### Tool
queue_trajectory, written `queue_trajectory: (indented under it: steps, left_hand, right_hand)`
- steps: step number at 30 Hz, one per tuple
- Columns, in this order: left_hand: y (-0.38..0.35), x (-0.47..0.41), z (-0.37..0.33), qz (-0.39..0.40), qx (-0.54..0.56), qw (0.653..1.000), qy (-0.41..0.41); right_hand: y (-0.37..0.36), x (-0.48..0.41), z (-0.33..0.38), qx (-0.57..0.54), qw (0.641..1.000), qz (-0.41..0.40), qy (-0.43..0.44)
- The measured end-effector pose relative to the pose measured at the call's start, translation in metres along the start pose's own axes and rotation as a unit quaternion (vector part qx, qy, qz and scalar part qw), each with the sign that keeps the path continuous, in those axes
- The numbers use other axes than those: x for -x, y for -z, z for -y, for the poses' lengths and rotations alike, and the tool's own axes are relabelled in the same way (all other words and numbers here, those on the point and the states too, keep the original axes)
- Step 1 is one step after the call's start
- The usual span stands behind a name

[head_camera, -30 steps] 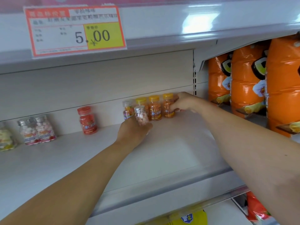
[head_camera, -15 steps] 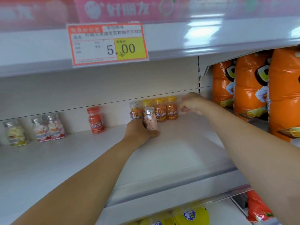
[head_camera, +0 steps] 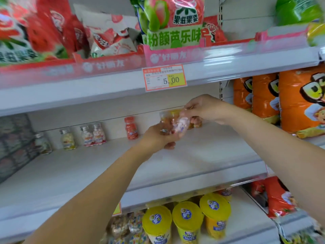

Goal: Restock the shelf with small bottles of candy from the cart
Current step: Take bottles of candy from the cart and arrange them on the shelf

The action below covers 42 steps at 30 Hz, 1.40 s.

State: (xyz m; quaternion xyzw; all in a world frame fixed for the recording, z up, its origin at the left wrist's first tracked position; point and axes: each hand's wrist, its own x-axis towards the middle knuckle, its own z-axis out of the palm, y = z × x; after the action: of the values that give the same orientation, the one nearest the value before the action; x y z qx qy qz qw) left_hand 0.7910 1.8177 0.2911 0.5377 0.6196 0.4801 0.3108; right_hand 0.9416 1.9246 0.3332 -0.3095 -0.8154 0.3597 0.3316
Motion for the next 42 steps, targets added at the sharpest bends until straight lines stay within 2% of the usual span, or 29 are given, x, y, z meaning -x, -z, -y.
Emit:
queue_trajectory:
  steps: [4, 7, 10, 13, 17, 19, 21, 23, 25, 27, 32, 38, 42]
  left_hand:
    - [0.029, 0.032, 0.013, 0.071, 0.019, 0.997, 0.010]
    - [0.051, 0.049, 0.026, 0.053, 0.018, 0.998, 0.012]
    - [0.076, 0.060, 0.038, 0.008, 0.004, 1.000, 0.014]
    - [0.103, 0.069, 0.049, -0.035, -0.001, 0.999, 0.014]
    - [0.140, 0.077, 0.061, -0.080, -0.022, 0.996, 0.015]
    - [0.163, 0.076, 0.068, -0.097, -0.054, 0.994, 0.019]
    - [0.191, 0.068, 0.077, -0.106, -0.132, 0.985, 0.039]
    - [0.225, 0.058, 0.089, -0.120, -0.256, 0.955, 0.086]
    - [0.254, 0.052, 0.103, -0.119, -0.368, 0.912, 0.135]
    - [0.269, 0.047, 0.114, -0.093, -0.427, 0.886, 0.153]
    - [0.269, 0.025, 0.119, -0.054, -0.440, 0.889, 0.116]
    - [0.254, 0.013, 0.128, -0.036, -0.467, 0.879, 0.090]
    - [0.253, 0.012, 0.130, -0.031, -0.474, 0.874, 0.104]
  right_hand:
    - [-0.016, 0.012, 0.018, -0.106, 0.986, 0.125, 0.019]
    - [-0.038, 0.012, 0.030, -0.134, 0.966, 0.215, 0.040]
    - [-0.065, 0.005, 0.046, -0.139, 0.960, 0.238, 0.044]
    - [-0.097, -0.005, 0.066, -0.129, 0.965, 0.220, 0.066]
    - [-0.144, -0.026, 0.086, -0.039, 0.982, 0.148, 0.107]
    - [-0.167, -0.038, 0.095, -0.009, 0.987, 0.113, 0.117]
    - [-0.186, -0.053, 0.103, 0.005, 0.988, 0.092, 0.123]
    - [-0.200, -0.068, 0.111, 0.048, 0.988, 0.059, 0.132]
    - [-0.210, -0.084, 0.118, 0.102, 0.986, 0.024, 0.134]
    - [-0.220, -0.101, 0.118, 0.151, 0.980, 0.001, 0.128]
    - [-0.247, -0.138, 0.097, 0.252, 0.964, -0.012, 0.088]
    - [-0.257, -0.161, 0.082, 0.271, 0.960, -0.025, 0.062]
    - [-0.259, -0.162, 0.077, 0.266, 0.962, -0.020, 0.059]
